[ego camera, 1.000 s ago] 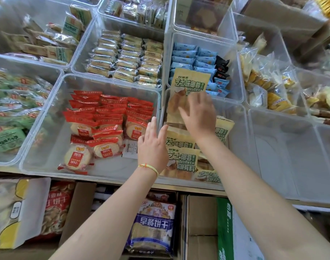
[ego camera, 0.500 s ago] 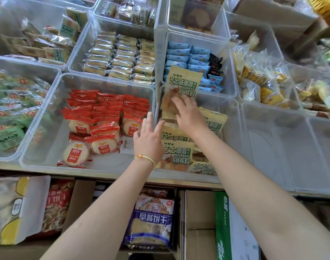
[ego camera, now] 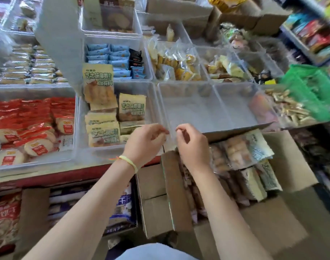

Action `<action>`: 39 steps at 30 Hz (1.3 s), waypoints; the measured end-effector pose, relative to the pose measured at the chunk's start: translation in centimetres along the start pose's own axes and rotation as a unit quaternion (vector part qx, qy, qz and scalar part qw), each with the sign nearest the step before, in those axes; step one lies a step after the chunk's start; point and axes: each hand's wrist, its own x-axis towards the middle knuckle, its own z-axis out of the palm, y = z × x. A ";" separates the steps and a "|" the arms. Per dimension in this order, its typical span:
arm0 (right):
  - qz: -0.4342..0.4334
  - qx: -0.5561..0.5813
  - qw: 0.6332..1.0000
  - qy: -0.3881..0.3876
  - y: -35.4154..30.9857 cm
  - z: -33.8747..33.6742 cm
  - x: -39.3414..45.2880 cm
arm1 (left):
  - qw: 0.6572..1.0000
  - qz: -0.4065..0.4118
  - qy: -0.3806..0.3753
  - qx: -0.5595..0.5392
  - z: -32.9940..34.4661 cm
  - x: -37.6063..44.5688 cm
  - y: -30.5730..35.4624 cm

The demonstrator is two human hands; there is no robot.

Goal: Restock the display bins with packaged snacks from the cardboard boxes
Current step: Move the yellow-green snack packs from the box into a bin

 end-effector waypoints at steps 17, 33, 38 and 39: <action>0.458 0.307 0.825 0.125 21.5 -15.1 -3.5 | 0.976 -0.091 -0.174 0.097 19.1 -5.7 9.7; 0.186 0.257 0.947 0.055 17.5 -19.5 -4.3 | 0.980 -0.167 0.023 -0.109 20.0 -4.4 13.0; 0.194 0.391 0.899 0.034 12.9 -18.7 -4.3 | 0.926 -0.164 -0.017 -0.340 18.8 -4.6 13.4; 0.192 0.382 0.904 0.033 12.0 -18.1 -4.4 | 0.915 -0.153 0.006 -0.373 18.3 -4.9 13.6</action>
